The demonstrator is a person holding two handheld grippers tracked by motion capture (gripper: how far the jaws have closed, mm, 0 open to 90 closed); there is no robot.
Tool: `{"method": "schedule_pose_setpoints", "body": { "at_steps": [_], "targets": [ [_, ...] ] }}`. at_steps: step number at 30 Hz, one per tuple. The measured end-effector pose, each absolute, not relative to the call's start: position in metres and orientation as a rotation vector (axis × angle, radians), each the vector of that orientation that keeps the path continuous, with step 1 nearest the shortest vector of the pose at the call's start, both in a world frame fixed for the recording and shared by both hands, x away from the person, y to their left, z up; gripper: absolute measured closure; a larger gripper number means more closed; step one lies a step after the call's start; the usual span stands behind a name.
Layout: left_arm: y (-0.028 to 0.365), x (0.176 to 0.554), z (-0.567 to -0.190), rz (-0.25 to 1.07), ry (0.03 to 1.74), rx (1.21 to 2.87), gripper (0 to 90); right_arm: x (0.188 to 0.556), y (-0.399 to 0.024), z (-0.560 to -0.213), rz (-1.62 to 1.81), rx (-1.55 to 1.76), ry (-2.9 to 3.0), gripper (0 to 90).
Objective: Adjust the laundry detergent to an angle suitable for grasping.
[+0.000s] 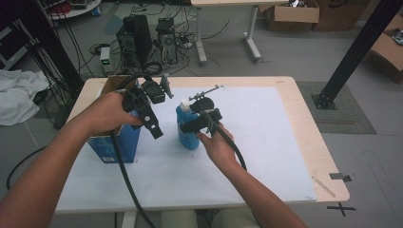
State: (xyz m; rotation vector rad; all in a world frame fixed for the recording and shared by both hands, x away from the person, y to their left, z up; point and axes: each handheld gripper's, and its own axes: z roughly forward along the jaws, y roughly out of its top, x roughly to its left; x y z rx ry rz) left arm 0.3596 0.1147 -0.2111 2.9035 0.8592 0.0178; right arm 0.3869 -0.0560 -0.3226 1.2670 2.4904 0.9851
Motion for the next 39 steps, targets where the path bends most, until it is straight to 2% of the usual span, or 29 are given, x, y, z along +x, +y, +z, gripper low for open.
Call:
{"method": "schedule_pose_setpoints", "body": {
  "at_steps": [23, 39],
  "targets": [
    [0.119, 0.361, -0.215, 0.014, 0.874, 2.901, 22.9, 0.393, -0.042, -0.337, 1.002, 1.282, 2.444, 15.7],
    [0.120, 0.361, -0.216, 0.011, 0.886, 2.900, 23.2, 0.394, -0.042, -0.338, 1.034, 1.273, 2.448, 22.6]
  ]
}}
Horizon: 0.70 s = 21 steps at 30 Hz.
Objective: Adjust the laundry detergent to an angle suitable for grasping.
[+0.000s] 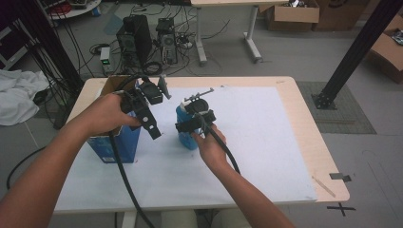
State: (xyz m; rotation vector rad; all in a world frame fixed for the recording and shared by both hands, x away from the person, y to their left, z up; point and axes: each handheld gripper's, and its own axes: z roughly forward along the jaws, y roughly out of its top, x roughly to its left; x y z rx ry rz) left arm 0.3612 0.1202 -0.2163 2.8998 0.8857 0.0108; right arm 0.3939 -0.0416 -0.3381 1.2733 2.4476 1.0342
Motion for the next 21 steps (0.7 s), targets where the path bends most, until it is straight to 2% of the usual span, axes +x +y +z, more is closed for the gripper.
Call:
{"method": "schedule_pose_setpoints", "body": {
  "at_steps": [12, 21],
  "targets": [
    [0.1207, 0.3606, -0.2162, 0.013, 0.895, 2.894, 23.2, 0.3946, -0.0415, -0.3388, 1.022, 1.265, 2.445, 28.3],
    [0.1212, 0.3606, -0.2164, 0.016, 0.900, 2.894, 23.4, 0.3953, -0.0412, -0.3395, 1.025, 1.260, 2.437, 36.2]
  ]
}}
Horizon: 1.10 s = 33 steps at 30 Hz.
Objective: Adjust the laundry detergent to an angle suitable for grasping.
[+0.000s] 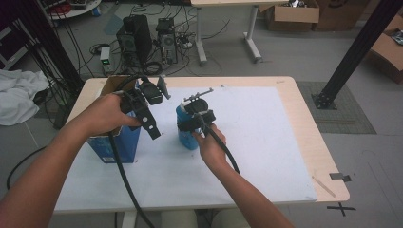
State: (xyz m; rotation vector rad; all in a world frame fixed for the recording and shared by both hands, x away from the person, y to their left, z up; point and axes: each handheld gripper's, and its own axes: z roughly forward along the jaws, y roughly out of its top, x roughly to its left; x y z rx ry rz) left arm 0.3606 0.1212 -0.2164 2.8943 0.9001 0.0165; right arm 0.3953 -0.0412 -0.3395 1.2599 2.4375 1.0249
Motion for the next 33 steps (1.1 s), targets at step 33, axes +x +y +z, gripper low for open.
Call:
{"method": "schedule_pose_setpoints", "body": {
  "at_steps": [33],
  "targets": [
    [0.1220, 0.3632, -0.2174, 0.010, 0.908, 2.888, 24.0, 0.3953, -0.0440, -0.3342, 0.946, 1.125, 2.482, 43.1]
  ]
}}
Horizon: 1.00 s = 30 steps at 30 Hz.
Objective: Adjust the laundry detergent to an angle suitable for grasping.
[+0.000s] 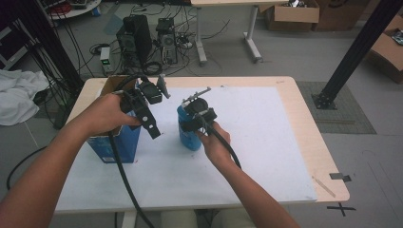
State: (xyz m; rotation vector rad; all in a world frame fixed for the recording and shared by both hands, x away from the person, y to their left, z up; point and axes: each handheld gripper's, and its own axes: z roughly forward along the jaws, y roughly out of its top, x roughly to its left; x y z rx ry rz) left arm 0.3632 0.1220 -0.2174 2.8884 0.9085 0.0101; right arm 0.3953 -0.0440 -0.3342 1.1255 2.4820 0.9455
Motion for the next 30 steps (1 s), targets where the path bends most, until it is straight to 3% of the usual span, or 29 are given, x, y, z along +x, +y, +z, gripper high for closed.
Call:
{"method": "schedule_pose_setpoints", "body": {
  "at_steps": [30],
  "targets": [
    [0.108, 0.356, -0.213, 0.018, 0.880, 2.891, 24.6, 0.387, -0.131, -0.289, 1.117, 0.713, 2.701, 43.3]
  ]
}}
